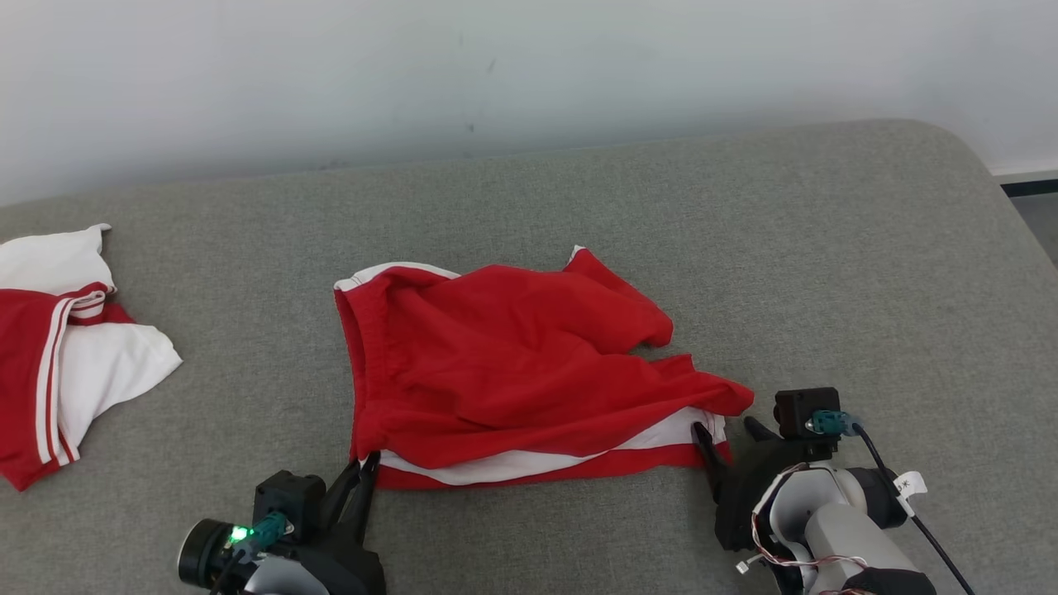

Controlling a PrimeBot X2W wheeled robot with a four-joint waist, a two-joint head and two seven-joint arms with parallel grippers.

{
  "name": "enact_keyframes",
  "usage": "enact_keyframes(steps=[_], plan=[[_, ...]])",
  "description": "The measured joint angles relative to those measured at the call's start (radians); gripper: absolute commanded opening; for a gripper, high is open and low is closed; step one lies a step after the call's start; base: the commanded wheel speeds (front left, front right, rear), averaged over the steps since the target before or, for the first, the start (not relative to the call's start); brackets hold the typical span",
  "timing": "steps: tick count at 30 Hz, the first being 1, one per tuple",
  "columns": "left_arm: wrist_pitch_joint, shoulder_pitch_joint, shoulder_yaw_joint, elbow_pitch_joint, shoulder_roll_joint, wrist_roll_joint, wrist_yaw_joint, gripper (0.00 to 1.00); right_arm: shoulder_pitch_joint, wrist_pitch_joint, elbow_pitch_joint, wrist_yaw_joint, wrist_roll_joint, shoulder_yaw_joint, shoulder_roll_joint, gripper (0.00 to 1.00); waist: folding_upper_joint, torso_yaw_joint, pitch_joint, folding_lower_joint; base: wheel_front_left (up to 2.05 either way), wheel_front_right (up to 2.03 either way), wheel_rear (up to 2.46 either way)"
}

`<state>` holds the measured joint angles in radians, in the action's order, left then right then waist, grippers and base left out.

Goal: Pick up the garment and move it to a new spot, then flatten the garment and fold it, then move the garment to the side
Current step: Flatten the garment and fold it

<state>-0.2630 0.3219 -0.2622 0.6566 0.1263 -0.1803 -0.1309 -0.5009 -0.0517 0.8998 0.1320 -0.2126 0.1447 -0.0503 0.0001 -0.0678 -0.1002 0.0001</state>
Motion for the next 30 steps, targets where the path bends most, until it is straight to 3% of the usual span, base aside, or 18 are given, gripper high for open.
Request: enact_keyframes(steps=[18,30], plan=[[0.0,-0.007,-0.007,-0.023,0.0,-0.025,0.0,0.0,-0.056,0.052,0.068,0.0,-0.24,0.193,0.0,1.0,0.0,0.006,0.004,-0.0001,0.0,0.0,0.0],[-0.001,-0.017,0.013,-0.032,0.0,-0.025,0.0,0.0,-0.056,0.162,0.057,0.0,-0.192,0.263,-0.001,1.0,0.0,-0.009,0.009,-0.0001,0.0,0.0,0.0]])
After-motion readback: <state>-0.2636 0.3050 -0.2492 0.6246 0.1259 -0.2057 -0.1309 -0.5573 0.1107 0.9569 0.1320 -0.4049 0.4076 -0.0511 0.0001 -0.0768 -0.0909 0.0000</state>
